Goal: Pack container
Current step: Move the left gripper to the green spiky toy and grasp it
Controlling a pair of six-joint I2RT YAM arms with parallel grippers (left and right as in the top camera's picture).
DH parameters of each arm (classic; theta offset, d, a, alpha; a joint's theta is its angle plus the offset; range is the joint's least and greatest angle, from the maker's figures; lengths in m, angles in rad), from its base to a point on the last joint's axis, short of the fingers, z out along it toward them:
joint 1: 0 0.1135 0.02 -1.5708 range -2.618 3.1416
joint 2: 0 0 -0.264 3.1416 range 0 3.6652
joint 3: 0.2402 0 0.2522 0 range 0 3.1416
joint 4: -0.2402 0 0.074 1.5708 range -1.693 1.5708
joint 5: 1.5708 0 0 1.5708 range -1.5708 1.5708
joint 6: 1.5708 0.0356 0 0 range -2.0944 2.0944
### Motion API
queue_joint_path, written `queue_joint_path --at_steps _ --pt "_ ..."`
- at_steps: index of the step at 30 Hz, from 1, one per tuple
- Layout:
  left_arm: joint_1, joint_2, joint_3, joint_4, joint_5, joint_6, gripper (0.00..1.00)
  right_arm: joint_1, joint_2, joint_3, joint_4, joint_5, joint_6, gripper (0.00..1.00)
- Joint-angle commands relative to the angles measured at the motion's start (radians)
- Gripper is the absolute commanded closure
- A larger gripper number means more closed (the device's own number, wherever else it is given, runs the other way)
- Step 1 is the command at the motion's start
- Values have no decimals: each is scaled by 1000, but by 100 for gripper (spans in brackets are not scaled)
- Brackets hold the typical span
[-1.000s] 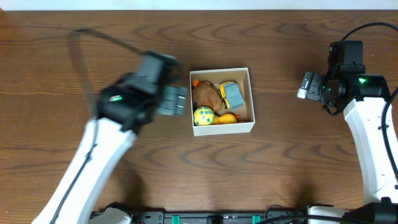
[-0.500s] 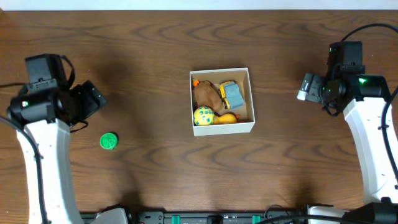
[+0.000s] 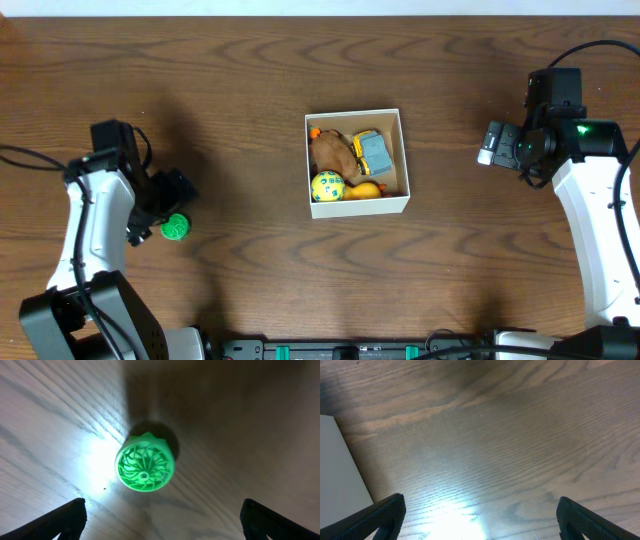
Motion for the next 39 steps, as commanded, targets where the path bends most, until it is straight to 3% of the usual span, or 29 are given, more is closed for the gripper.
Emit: queue_joint_path --at_steps 1,16,37,39 --pt "0 6 -61 37 14 16 2 -5 0 1 -2 0 -8 2" --pt "0 86 -130 179 6 6 2 -5 0 1 -10 -6 -13 3" --pt "0 146 -130 188 6 -6 0 -5 -1 1 -11 -7 -16 3" --pt "0 146 -130 188 6 -6 6 -5 -1 1 -13 -7 -16 3"
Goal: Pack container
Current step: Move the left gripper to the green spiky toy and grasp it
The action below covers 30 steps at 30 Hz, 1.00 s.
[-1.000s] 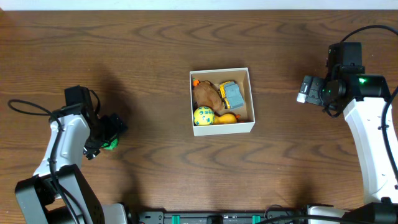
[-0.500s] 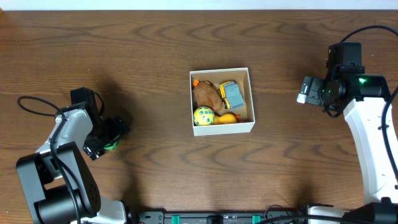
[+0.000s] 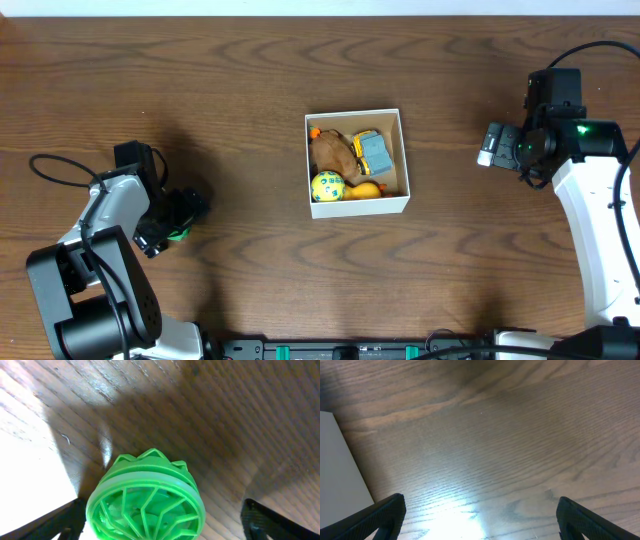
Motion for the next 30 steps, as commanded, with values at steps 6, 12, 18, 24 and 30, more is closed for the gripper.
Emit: queue_joint_path --at_steps 6,12,18,24,30 --pt "0 3 -5 -1 -4 2 27 -5 -1 1 -3 -3 -12 3" --pt "0 3 -5 -4 -4 2 32 -5 0 1 -3 -3 -12 3" --pt "0 3 -5 3 -4 2 32 -5 -1 1 -5 -3 -13 3" --pt "0 3 -5 23 -4 2 32 -5 0 1 -5 -3 -13 2" --pt "0 3 -5 53 -4 2 32 -6 -1 1 -6 -3 -18 3"
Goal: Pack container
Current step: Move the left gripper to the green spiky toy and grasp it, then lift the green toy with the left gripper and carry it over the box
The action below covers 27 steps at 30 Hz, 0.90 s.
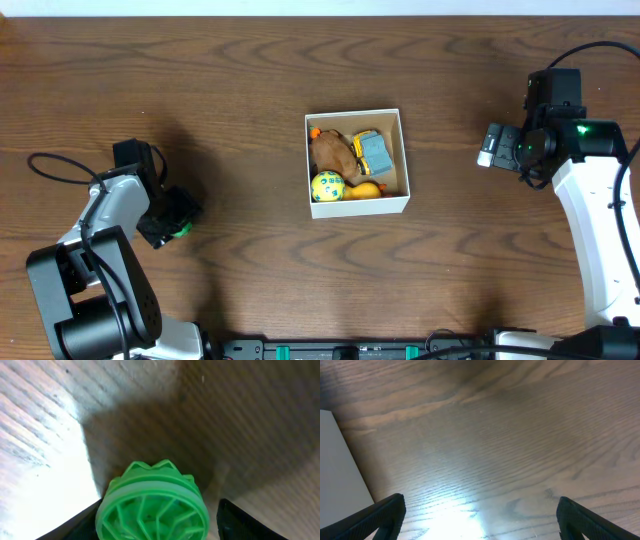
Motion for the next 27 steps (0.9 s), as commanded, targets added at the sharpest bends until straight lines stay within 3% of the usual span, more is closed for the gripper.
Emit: queue_joint_path --at_steps 1,9,27 --pt "0 4 -5 8 -5 2 32 -5 -1 1 -2 -3 -20 3" --pt "0 4 -5 16 -5 2 32 -6 -1 1 -1 -3 -20 2" --pt "0 4 -5 19 -4 2 55 -6 -1 1 0 -3 -20 2"
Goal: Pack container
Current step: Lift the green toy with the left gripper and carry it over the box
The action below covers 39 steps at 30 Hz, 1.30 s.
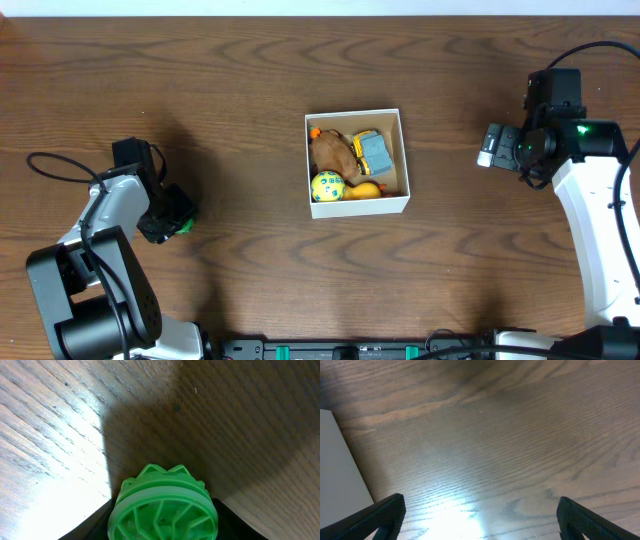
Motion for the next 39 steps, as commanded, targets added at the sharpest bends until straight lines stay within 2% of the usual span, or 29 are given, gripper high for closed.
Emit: queue_joint_path --at_steps 1,4,9,11,15,16,22,28,32,36,39 --pt "0 4 -3 1 -4 2 55 -6 -1 1 2 -3 -17 2" --pt "0 0 13 -14 -4 2 65 -5 -1 1 3 -3 -17 2" --pt "-37 -48 65 -53 -4 14 71 -6 -1 1 3 -3 -17 2" --pt "-74 -88 89 -60 -4 25 77 -6 -1 1 3 -3 -17 2" --pt "-185 -190 154 -72 -4 32 81 -6 -1 1 3 -3 -17 1" --pt "-214 -213 172 -75 -4 32 85 -7 -1 1 3 -3 -17 1" --pt "-468 -321 297 -65 -4 32 88 -7 -1 1 5 -3 -16 1" --pt "-727 -312 340 72 -5 33 87 -7 -1 1 2 -3 -16 1" --pt "-837 -248 340 162 -8 32 87 -6 -1 1 1 -3 -16 1" --pt "-900 -154 340 186 -8 31 86 -8 -1 1 0 -3 -16 1" --pt "-933 -94 340 185 -8 32 64 -8 -1 1 -3 -3 -16 1"
